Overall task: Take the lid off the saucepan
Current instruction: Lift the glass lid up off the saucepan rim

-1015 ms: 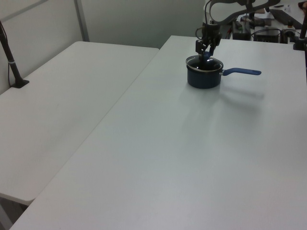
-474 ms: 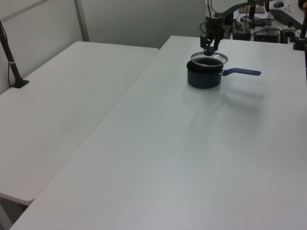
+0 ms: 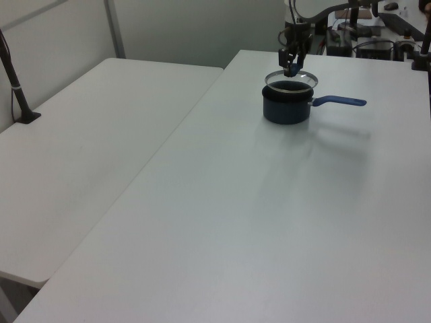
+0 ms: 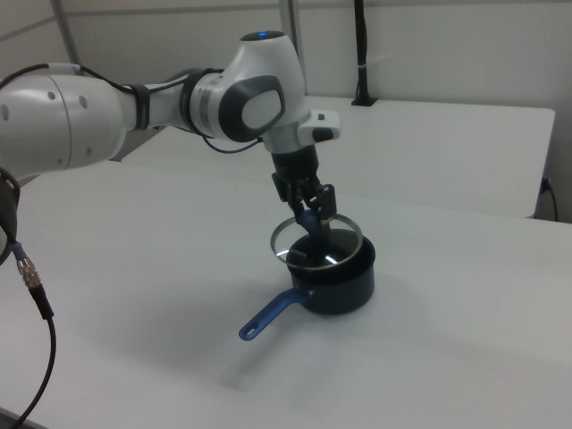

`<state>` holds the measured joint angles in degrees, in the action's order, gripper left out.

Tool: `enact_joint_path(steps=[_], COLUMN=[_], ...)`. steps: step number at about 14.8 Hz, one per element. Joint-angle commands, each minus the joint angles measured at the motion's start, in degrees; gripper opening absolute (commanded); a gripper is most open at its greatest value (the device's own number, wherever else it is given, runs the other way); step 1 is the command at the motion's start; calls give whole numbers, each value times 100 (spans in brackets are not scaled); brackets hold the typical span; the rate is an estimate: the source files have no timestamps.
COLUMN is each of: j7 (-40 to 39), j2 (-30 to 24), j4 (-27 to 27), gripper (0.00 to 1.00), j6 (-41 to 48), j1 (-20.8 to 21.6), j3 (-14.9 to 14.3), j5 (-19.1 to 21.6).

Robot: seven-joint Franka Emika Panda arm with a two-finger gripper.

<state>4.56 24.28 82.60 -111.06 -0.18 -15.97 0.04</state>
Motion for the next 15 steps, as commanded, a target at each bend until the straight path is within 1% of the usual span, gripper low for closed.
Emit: enact_joint_path(steps=[1, 3, 5, 7, 9, 11, 15], j7=[-43, 149, 370, 580, 896, 985, 1275], j2=[-292, -345, -476, -564, -556, -556, -494], j4=[89, 151, 282, 467, 485, 537, 740], gripper=[46, 46, 46, 46, 46, 46, 46], j6=[497, 620, 621, 604, 577, 577, 542], j1=[430, 711, 888, 1116, 1275, 1415, 1653], j3=[-73, -213, -293, -293, -302, -354, -337], j5=[-153, -153, -162, -284, -381, -399, -408])
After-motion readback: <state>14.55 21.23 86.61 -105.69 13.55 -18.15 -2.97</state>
